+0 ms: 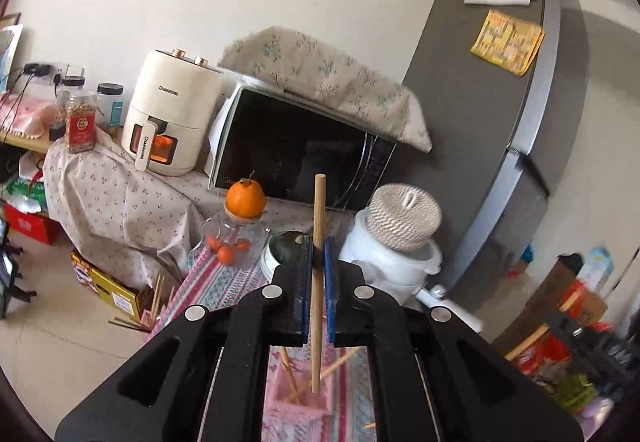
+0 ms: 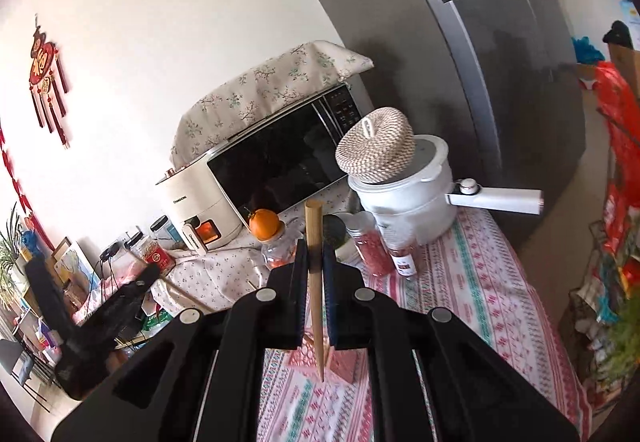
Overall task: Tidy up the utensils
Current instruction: 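Lift both chopsticks upright and carry them toward the pink holder, then lower the left chopstick into the pink holder and open while the right tool does likewise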
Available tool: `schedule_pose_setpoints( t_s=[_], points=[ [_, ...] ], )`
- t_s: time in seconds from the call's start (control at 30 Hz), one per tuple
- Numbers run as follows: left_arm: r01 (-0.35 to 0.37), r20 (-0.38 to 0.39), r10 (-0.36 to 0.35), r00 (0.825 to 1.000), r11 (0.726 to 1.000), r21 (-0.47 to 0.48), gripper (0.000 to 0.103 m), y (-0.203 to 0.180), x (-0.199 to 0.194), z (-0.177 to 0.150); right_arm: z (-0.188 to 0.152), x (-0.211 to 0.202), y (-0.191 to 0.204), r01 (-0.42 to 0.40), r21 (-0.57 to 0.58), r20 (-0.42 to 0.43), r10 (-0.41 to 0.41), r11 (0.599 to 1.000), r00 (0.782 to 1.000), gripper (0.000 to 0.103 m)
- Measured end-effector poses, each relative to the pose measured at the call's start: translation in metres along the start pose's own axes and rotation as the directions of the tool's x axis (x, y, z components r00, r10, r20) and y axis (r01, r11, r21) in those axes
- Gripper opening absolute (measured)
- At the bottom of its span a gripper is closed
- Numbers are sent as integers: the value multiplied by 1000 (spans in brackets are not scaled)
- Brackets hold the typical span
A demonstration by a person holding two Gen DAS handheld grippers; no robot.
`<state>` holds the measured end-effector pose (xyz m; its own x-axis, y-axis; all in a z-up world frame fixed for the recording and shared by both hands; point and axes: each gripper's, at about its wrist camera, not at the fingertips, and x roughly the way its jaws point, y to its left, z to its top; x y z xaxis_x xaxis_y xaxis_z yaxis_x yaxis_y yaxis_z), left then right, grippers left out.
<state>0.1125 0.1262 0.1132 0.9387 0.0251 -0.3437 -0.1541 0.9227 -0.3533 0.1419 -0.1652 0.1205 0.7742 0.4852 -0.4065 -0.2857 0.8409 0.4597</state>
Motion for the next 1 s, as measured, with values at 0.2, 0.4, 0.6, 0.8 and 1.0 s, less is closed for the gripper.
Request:
schedule_pose_setpoints(
  t_s=[0.2, 0.4, 0.6, 0.8, 1.0],
  points=[
    [-49, -46, 46, 998, 996, -71, 16, 34, 9, -18, 1, 33, 7, 12, -9, -16, -12, 1000, 1000, 8],
    [-59, -80, 49, 996, 990, -129, 21, 57, -8, -18, -3, 61, 14, 27, -14, -37, -28, 1000, 999, 8],
    [-60, -108, 47, 993, 991, -119, 21, 56, -4, -22, -13, 86, 25, 21, -10, -64, -22, 1000, 998, 9],
    [-41, -113, 38, 993, 999, -22, 24, 31, -8, -30, -29, 93, 31, 35, -51, -118, -41, 998, 992, 13],
    [-57, -130, 66, 989, 995, 76, 34, 5, -11, -46, -55, 72, 31, 97, -166, -114, -117, 981, 987, 24]
  ],
)
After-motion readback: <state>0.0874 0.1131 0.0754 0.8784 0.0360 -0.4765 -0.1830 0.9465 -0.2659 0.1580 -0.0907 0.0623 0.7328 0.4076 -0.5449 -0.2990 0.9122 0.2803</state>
